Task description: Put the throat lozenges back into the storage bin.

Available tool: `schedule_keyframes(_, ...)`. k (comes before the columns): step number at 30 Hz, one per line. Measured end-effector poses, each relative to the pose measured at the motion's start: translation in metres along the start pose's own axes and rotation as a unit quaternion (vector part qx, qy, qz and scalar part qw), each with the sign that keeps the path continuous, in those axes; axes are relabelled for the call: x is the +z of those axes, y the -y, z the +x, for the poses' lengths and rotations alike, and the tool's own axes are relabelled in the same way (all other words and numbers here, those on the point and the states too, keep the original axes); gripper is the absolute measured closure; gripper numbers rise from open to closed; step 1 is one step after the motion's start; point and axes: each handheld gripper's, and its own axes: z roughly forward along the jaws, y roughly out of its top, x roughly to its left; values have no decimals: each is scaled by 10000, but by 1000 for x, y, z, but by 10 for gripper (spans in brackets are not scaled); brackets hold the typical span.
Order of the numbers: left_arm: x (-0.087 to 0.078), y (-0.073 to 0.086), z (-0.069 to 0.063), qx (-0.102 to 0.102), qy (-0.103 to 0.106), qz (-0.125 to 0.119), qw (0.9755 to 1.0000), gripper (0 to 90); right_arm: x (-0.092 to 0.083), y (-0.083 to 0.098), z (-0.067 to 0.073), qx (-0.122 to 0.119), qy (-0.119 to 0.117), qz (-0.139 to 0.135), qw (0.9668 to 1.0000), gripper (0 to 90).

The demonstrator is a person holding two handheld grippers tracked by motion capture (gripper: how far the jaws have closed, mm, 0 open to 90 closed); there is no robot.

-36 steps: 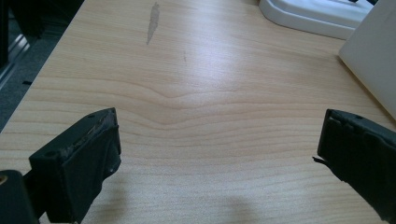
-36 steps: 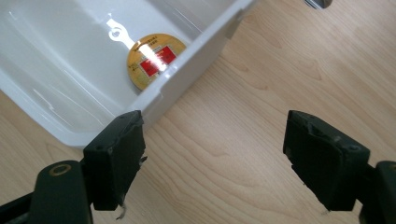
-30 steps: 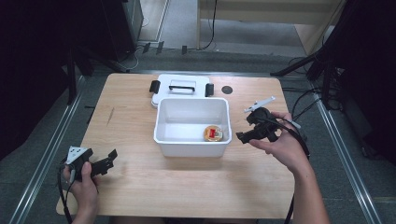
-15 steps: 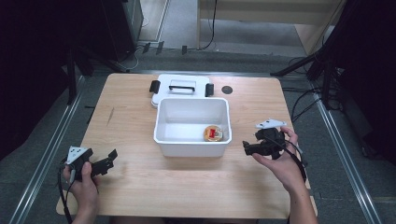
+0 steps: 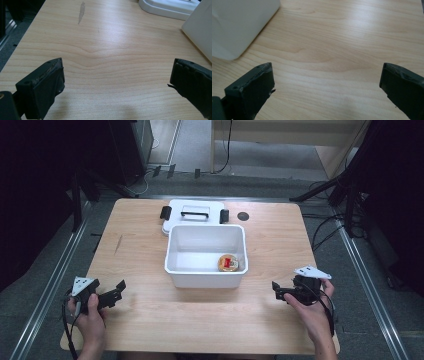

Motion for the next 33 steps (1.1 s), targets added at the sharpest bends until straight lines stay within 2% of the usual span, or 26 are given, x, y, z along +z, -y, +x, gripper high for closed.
schedule_keyframes(3,0,0,0,6,-1,1,10000,0,-1,8,-6,82,21,-42,10000,0)
schedule_keyframes(4,0,0,0,8,-8,6,10000,0,-3,17,-12,154,63,-70,9998,0)
schedule_keyframes(7,0,0,0,12,-10,-1,10000,0,-8,27,-21,265,117,-145,9995,0)
schedule_keyframes(16,0,0,-1,26,-10,-2,10000,0,-22,51,-41,541,325,-283,9976,0)
schedule_keyframes(22,0,0,-1,34,-12,-1,10000,0,-27,61,-48,544,505,-260,9969,0)
schedule_keyframes(26,0,0,-1,44,-15,3,10000,0,-35,70,-55,624,511,-343,9962,0)
schedule_keyframes(31,0,0,-2,66,-34,-3,10000,0,-36,81,-57,716,489,-424,9953,0)
schedule_keyframes(33,0,0,-2,85,-37,2,10000,0,-37,82,-59,816,468,-562,9940,2)
